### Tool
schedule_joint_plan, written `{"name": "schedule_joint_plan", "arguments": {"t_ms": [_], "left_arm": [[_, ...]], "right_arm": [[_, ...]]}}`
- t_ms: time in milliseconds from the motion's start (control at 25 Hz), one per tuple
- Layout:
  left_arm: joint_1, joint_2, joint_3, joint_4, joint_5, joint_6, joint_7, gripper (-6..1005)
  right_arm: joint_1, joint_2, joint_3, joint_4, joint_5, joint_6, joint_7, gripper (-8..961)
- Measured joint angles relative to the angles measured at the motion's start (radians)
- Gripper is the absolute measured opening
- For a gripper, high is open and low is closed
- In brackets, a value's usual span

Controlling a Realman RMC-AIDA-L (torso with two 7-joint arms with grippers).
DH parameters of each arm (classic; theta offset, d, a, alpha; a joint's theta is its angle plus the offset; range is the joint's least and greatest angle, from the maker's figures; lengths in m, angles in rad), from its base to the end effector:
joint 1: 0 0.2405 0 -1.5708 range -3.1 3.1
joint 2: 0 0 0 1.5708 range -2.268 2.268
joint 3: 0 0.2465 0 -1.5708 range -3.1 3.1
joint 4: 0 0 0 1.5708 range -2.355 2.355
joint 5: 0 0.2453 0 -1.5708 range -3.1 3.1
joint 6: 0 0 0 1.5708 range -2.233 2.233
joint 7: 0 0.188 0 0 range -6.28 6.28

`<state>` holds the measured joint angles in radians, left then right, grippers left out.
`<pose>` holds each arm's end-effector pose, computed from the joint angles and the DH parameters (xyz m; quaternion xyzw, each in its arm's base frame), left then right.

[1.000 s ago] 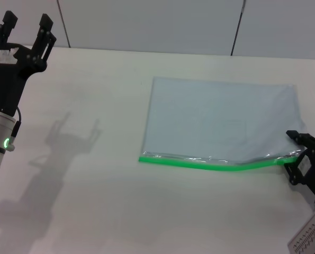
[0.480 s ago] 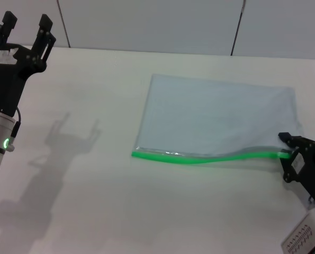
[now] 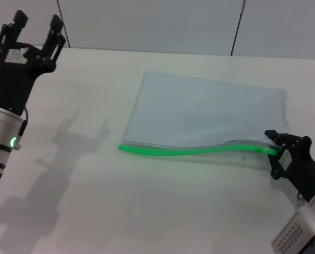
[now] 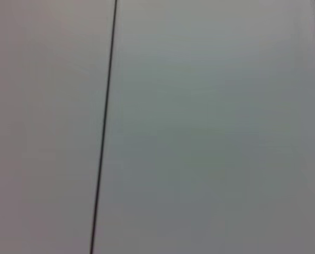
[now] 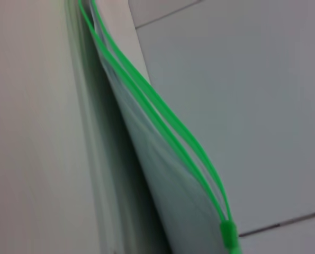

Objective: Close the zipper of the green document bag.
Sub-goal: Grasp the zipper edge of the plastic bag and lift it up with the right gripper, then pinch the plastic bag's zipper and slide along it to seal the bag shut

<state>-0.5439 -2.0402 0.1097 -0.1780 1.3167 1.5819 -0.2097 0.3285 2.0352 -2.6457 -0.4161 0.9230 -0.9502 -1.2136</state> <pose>-0.2770 0.3793 0.0022 -0.6526 -0.1357 -0.4535 0.5916 0.3217 0.3375 -0.1257 -0.7975 -0.2639 -0.0946 0.5342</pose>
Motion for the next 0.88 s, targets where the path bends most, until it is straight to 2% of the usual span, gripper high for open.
{"name": "schedule_joint_plan", "arguments": {"t_ms": [160, 360, 520, 760, 880], "left_arm": [[-0.021, 0.0, 0.031, 0.001, 0.022, -0.045, 0.002, 758], [-0.054, 0.0, 0.063, 0.005, 0.078, -0.101, 0.026, 759], [-0.108, -0.002, 0.12, 0.0, 0.177, -0.178, 0.085, 759], [-0.154, -0.006, 0.206, -0.003, 0.282, -0.232, 0.144, 758], [-0.175, -0.007, 0.258, -0.026, 0.343, -0.253, 0.228, 758]], "right_arm": [[0.023, -0.004, -0.044, 0.006, -0.001, -0.019, -0.001, 52], [0.049, -0.004, -0.05, 0.0, 0.004, -0.009, 0.007, 52], [0.068, -0.002, -0.046, -0.001, 0.009, -0.004, 0.009, 52], [0.107, -0.003, -0.048, -0.027, 0.009, 0.045, 0.009, 52], [0.117, -0.003, -0.049, -0.035, 0.01, 0.065, 0.009, 52]]}}
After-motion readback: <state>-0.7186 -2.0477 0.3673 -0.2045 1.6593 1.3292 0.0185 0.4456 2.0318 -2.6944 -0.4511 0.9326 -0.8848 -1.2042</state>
